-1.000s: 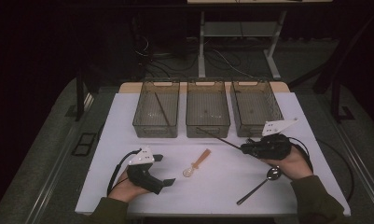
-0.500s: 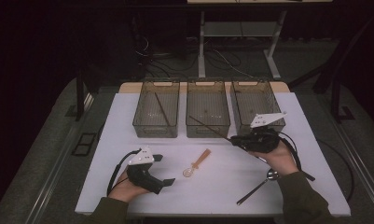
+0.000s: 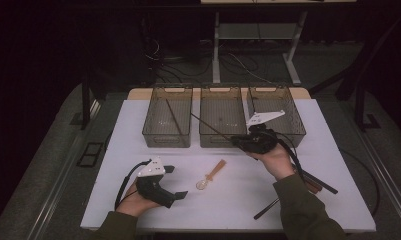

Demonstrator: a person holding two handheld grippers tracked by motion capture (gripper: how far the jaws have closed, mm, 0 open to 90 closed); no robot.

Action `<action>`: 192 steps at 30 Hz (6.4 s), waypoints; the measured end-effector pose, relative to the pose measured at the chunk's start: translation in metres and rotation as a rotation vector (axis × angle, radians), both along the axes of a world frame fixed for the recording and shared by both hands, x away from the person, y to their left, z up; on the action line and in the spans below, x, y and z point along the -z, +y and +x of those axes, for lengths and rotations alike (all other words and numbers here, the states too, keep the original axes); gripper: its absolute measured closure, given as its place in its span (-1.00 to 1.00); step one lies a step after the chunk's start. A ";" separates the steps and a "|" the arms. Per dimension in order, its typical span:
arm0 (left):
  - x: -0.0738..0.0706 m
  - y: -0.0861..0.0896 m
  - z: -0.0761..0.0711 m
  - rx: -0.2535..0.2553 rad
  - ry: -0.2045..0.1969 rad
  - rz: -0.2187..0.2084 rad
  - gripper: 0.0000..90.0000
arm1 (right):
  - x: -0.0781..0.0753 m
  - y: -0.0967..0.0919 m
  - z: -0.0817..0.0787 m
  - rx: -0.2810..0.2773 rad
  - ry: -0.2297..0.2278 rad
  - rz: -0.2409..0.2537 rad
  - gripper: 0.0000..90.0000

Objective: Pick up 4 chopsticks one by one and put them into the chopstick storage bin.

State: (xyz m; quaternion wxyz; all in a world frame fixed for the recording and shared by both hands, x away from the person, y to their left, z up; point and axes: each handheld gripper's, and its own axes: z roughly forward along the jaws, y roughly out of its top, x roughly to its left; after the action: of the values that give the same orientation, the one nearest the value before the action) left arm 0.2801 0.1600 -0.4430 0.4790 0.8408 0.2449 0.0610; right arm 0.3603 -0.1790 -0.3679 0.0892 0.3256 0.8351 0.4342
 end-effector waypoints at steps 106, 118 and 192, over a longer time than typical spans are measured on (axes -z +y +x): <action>-0.003 0.002 0.000 0.025 -0.009 -0.015 -1.00 | -0.022 0.177 0.105 0.096 0.086 -0.062 0.07; -0.004 0.002 0.000 0.022 -0.010 -0.022 -1.00 | -0.034 0.145 0.084 -0.001 0.009 -0.044 -0.19; -0.004 0.002 -0.002 -0.011 -0.009 0.005 -1.00 | 0.028 -0.170 -0.061 0.116 0.057 -0.043 0.04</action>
State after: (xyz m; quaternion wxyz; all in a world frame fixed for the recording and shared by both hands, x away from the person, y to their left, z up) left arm 0.2779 0.1618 -0.4393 0.4778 0.8402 0.2472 0.0682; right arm 0.2994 -0.3493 -0.3957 0.0974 0.3838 0.8262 0.4006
